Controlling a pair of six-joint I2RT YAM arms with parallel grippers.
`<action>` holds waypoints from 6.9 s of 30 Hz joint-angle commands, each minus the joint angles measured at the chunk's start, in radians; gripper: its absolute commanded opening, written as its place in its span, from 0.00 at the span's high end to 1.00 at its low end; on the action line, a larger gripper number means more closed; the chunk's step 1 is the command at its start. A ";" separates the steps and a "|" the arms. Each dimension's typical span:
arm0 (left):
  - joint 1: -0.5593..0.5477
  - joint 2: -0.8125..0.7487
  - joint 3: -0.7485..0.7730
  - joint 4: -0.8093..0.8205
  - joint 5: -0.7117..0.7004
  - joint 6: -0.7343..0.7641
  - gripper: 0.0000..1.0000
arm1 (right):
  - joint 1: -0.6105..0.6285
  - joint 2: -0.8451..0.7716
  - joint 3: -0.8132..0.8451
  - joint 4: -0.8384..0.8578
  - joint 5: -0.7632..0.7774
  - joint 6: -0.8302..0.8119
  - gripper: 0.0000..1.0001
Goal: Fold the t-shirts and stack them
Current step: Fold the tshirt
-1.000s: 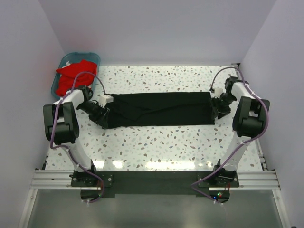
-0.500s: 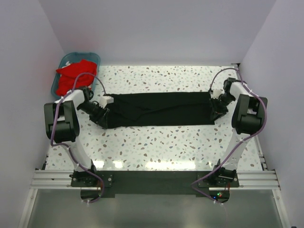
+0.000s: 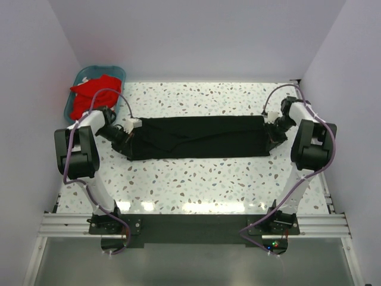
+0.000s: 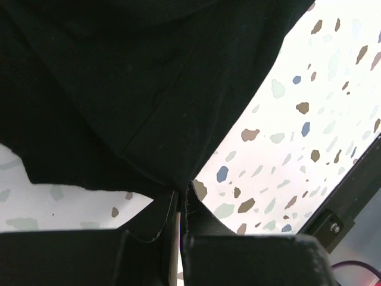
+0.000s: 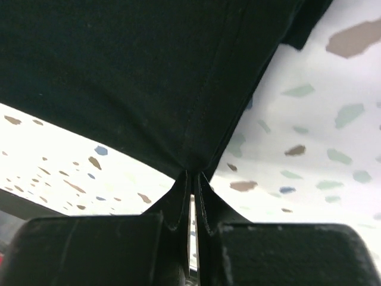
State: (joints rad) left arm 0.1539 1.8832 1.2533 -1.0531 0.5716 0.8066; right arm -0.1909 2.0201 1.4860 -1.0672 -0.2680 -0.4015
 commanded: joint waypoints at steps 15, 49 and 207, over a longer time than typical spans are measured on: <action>0.029 -0.059 -0.034 -0.073 -0.108 0.091 1.00 | -0.002 -0.173 -0.236 0.100 0.217 -0.145 1.00; -0.200 -0.354 -0.238 0.318 0.172 0.898 0.36 | 0.183 -0.248 -0.130 0.092 -0.020 -0.003 0.71; -0.105 0.142 0.298 0.455 0.318 -0.250 0.37 | 0.651 0.402 0.490 0.814 -0.513 0.679 0.61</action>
State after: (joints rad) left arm 0.0395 2.0640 1.5322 -0.5938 0.8413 0.5255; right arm 0.4599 2.5042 1.9919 -0.2626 -0.7383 0.2771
